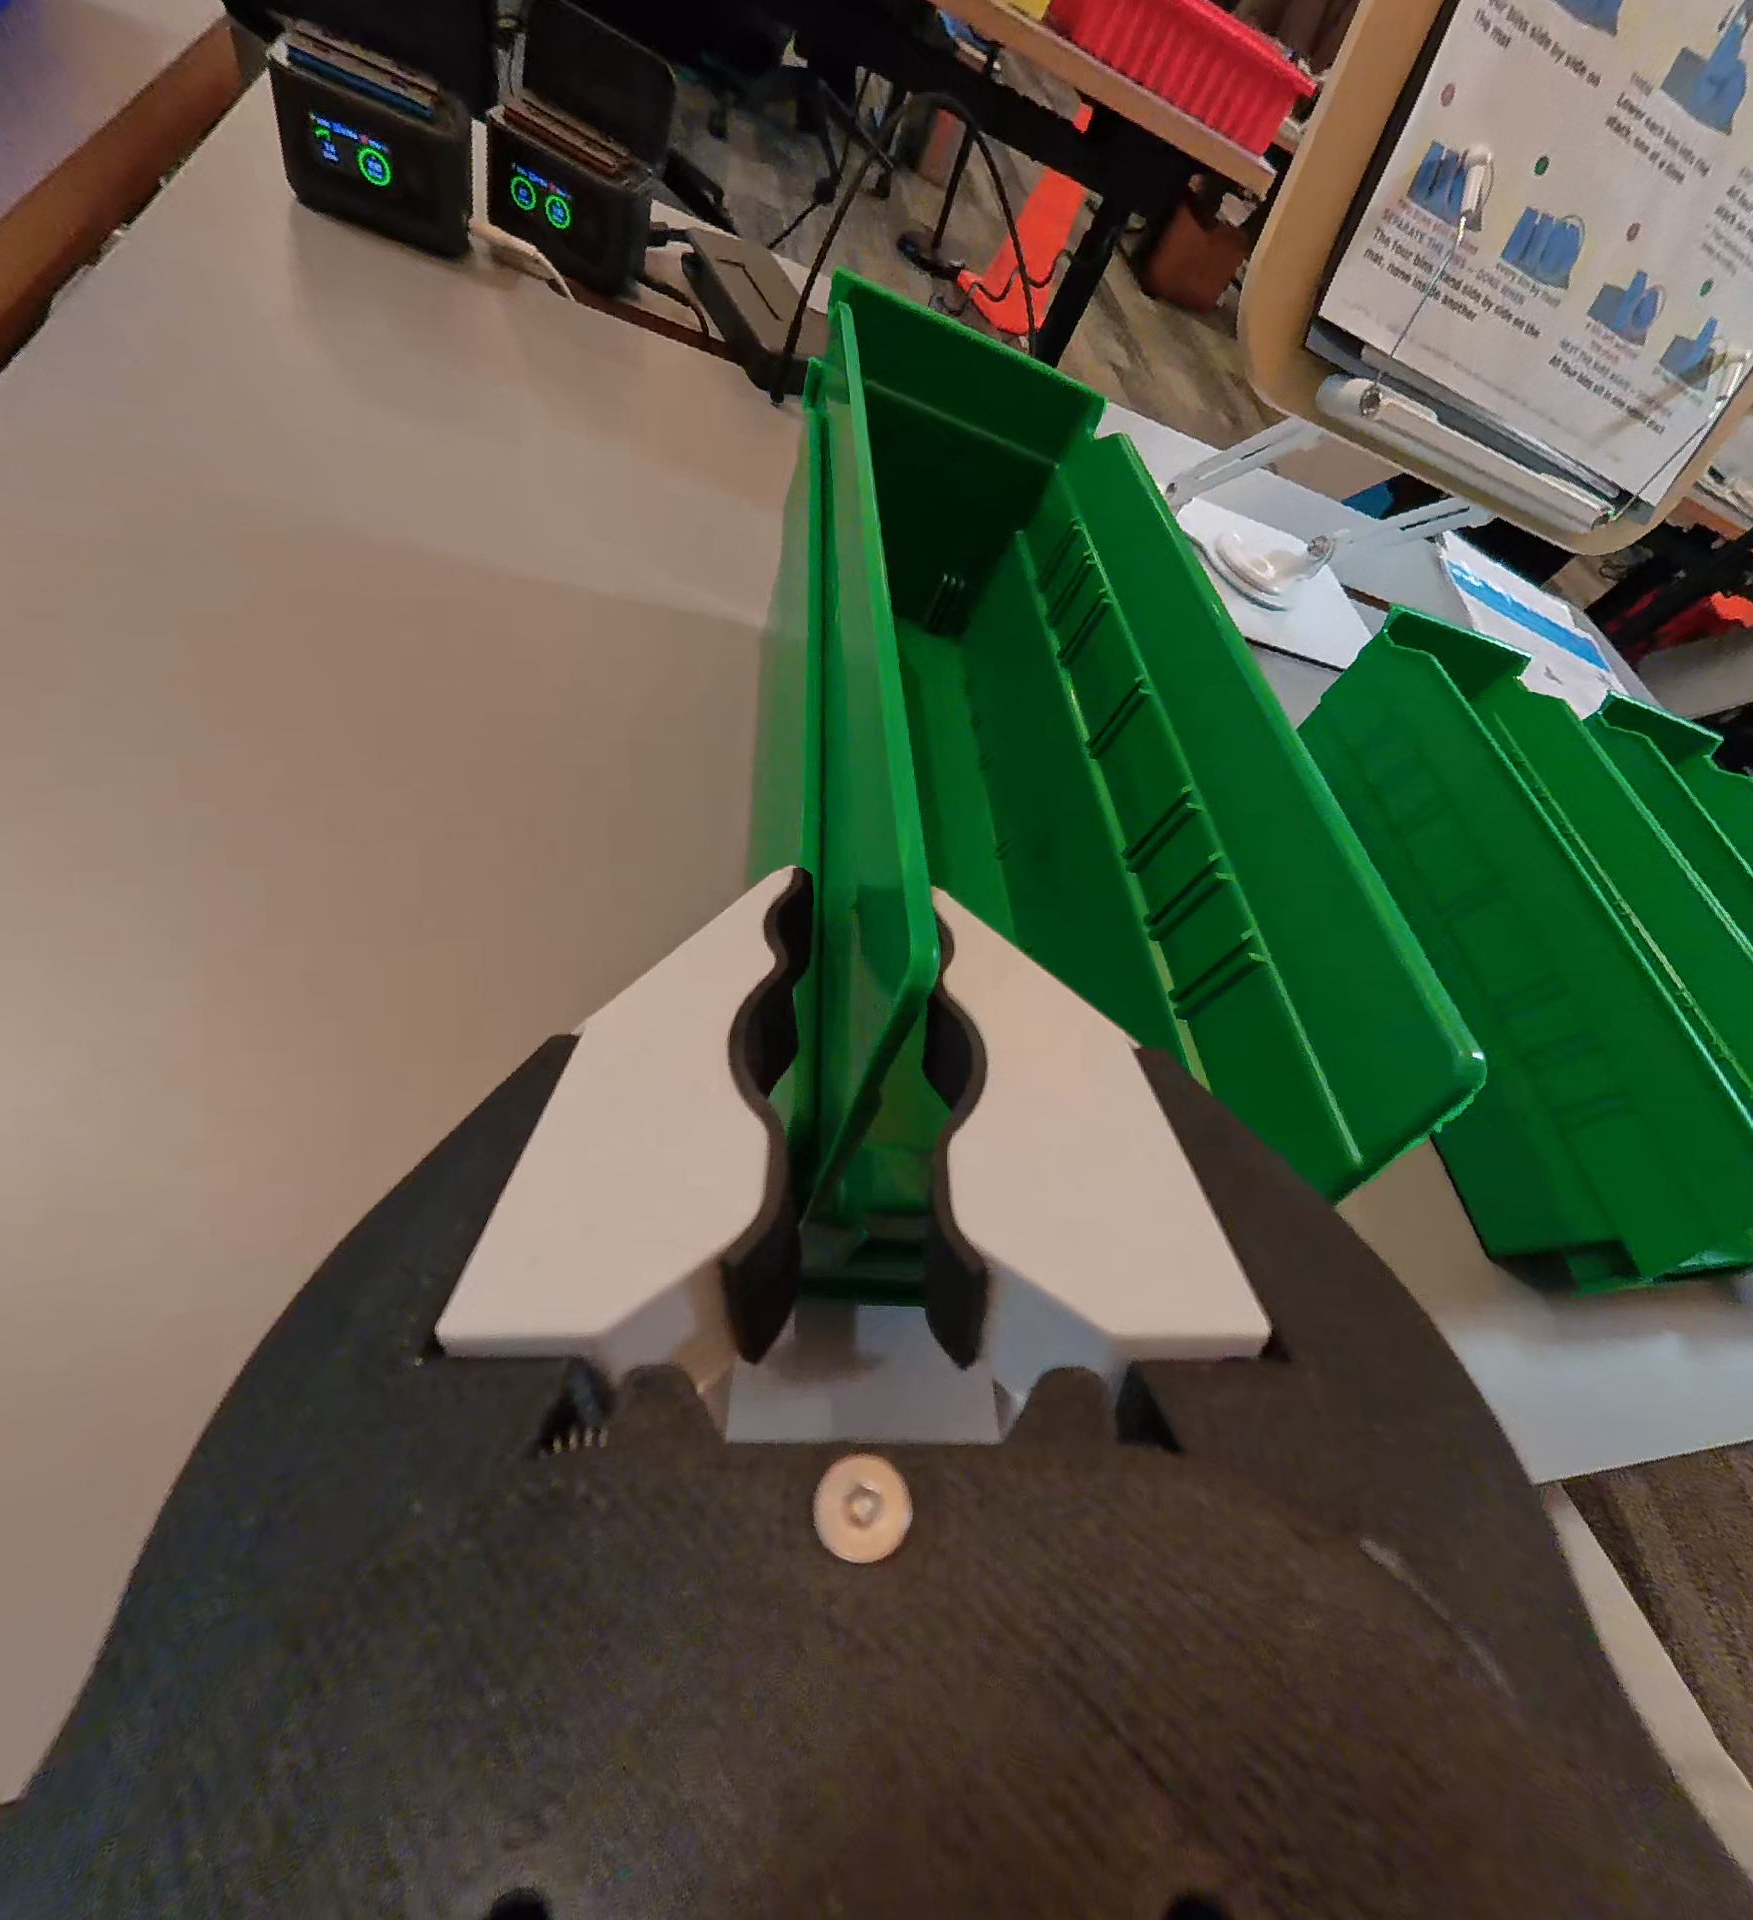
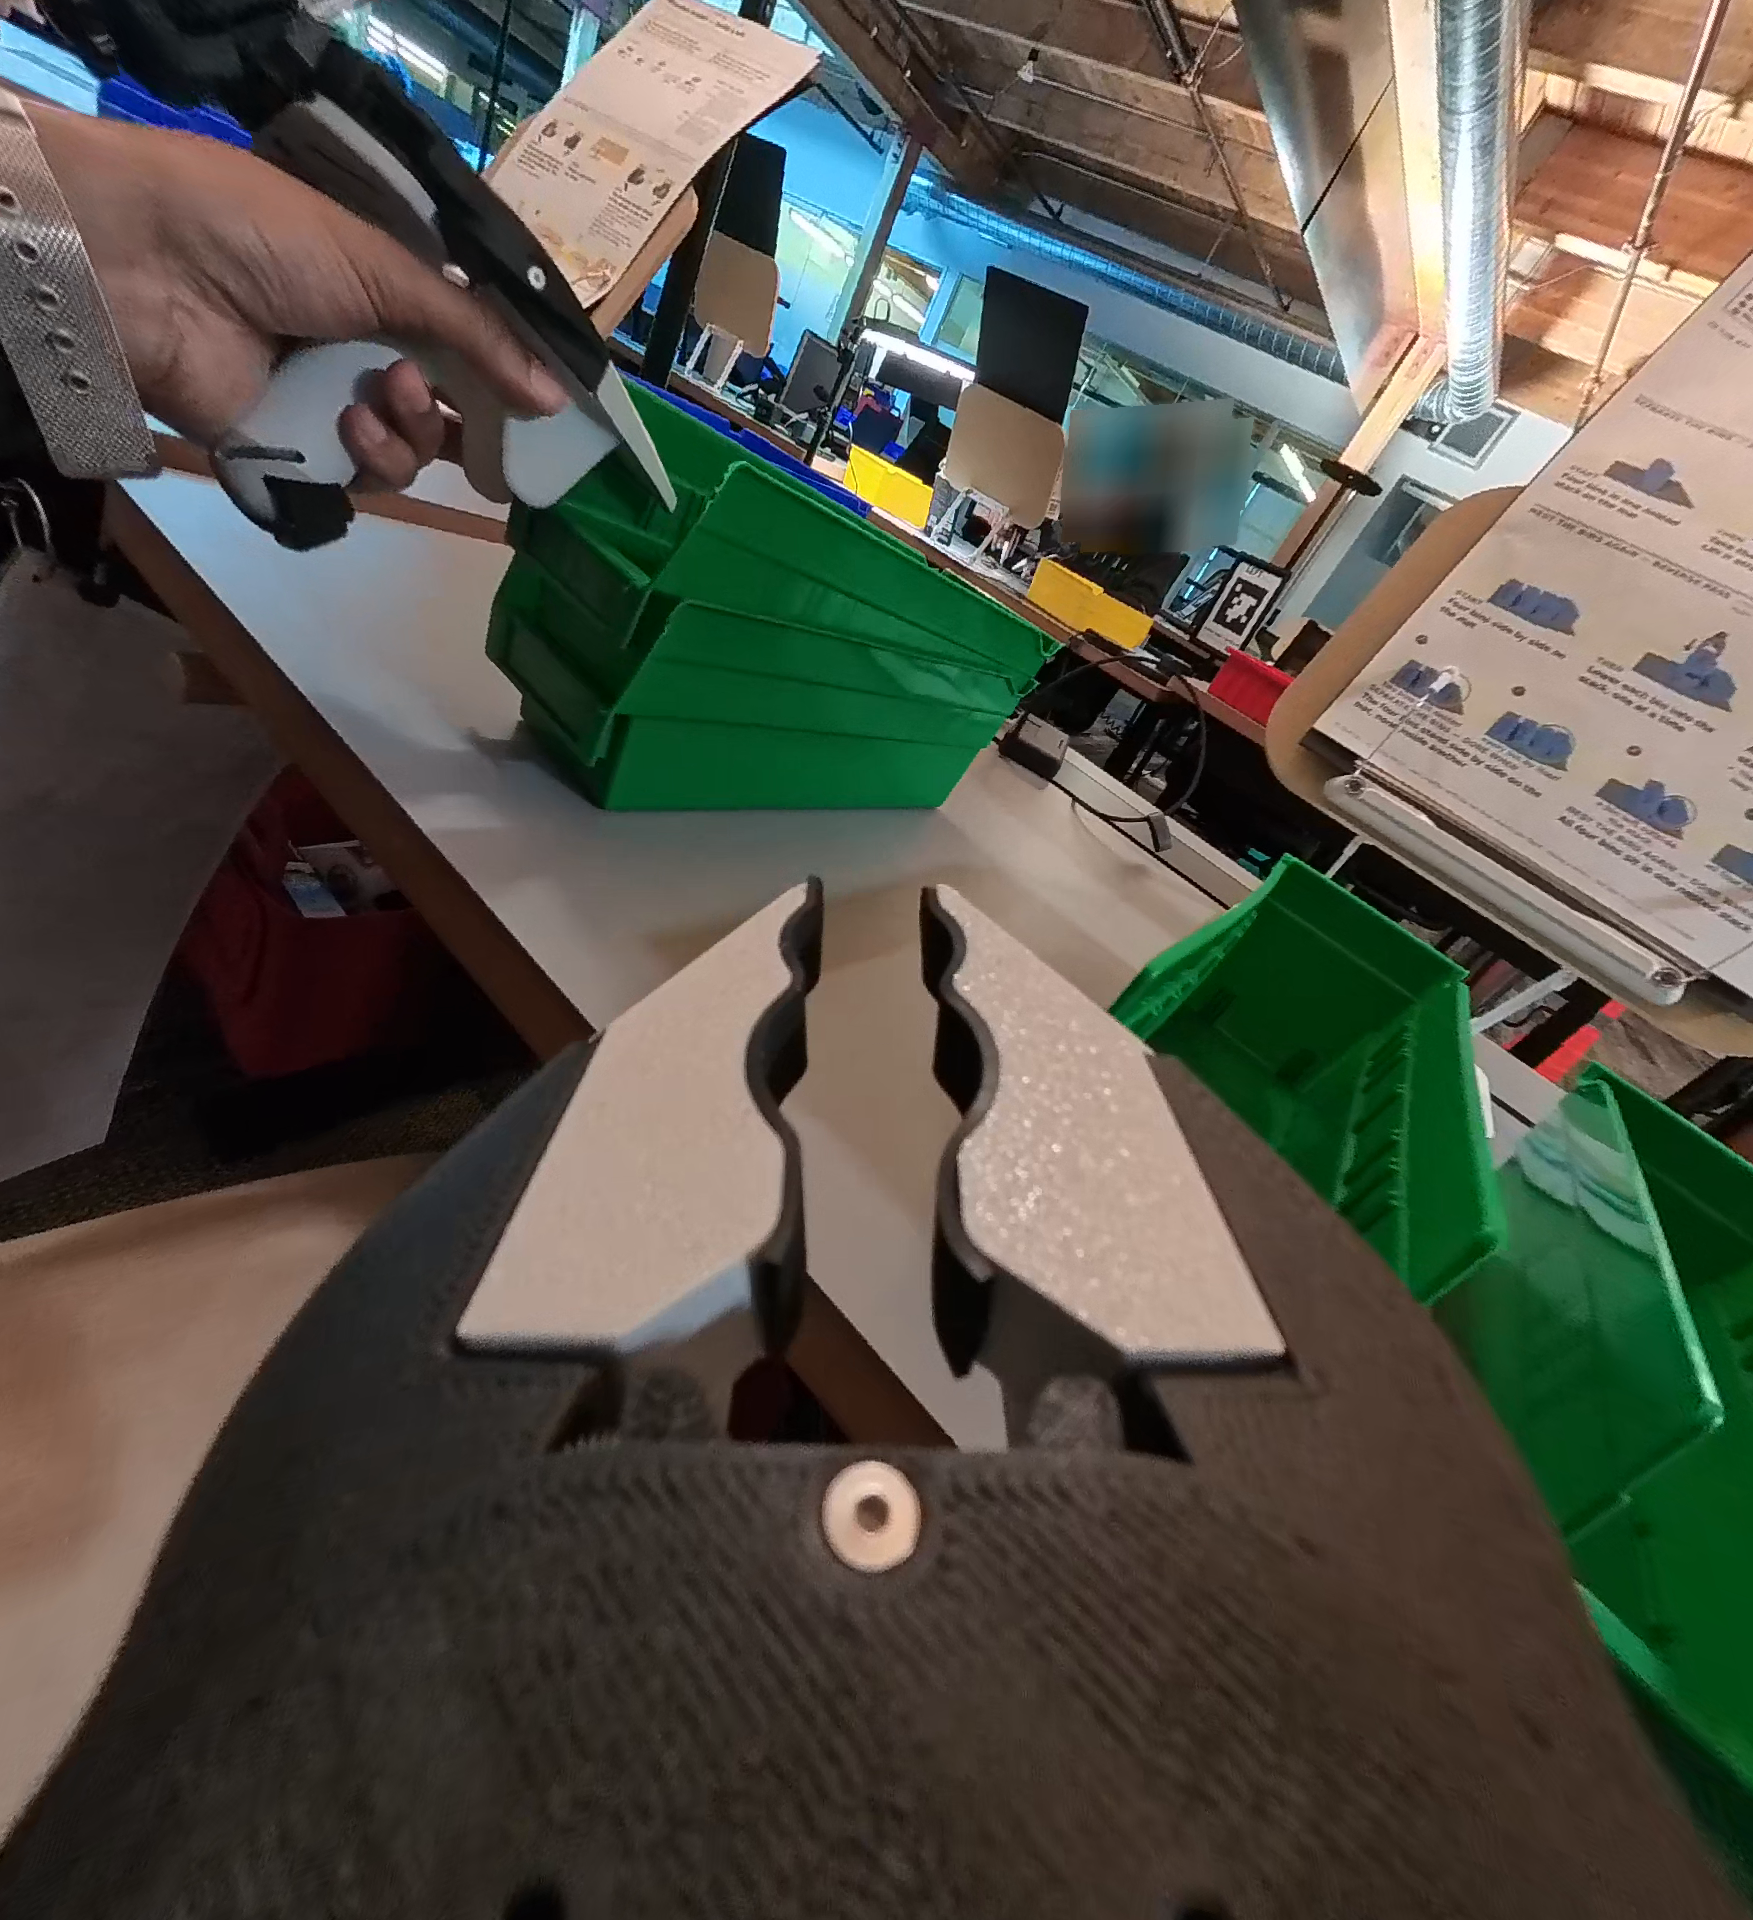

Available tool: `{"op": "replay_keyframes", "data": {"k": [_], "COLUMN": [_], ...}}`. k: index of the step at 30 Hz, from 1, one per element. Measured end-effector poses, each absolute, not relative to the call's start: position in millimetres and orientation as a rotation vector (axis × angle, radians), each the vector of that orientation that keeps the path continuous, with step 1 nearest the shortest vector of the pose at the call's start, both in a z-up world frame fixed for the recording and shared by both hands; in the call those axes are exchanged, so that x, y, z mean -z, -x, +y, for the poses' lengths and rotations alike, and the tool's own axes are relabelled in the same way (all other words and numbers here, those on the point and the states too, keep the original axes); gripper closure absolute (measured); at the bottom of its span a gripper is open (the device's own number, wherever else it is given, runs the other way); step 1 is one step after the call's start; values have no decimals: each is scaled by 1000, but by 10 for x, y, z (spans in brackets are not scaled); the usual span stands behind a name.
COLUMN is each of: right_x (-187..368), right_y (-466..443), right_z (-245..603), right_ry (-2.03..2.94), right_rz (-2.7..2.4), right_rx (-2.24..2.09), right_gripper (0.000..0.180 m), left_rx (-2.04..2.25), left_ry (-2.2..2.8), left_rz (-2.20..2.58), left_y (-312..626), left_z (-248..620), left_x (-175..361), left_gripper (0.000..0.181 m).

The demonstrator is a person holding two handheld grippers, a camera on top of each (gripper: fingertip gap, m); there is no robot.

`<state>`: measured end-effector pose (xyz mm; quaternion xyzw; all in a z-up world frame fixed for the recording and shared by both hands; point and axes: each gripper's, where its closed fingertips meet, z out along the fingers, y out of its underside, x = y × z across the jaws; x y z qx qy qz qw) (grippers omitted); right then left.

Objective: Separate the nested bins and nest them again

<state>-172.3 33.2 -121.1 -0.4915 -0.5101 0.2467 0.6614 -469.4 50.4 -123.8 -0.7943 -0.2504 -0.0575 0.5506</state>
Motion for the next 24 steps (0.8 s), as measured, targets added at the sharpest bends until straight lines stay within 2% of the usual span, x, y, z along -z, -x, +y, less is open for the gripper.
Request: {"op": "replay_keyframes", "data": {"k": [2,8,24], "right_x": [1218,1252,1303], "right_y": [1727,1736,1733], "right_z": [324,320,345], "right_ry": [1110,1110,1116], "right_rz": [-1159,-1178,-1199], "right_rx": [-558,-551,-554], "right_gripper": [162,162,165], "left_rx": [122,22,5], "left_ry": [1878,1814,1640], "left_rz": [-589,-582,-566], "left_y": [4698,4730,4641], "left_z": [512,510,560], "left_x": [1261,1216,1128], "left_gripper": [173,181,181]}}
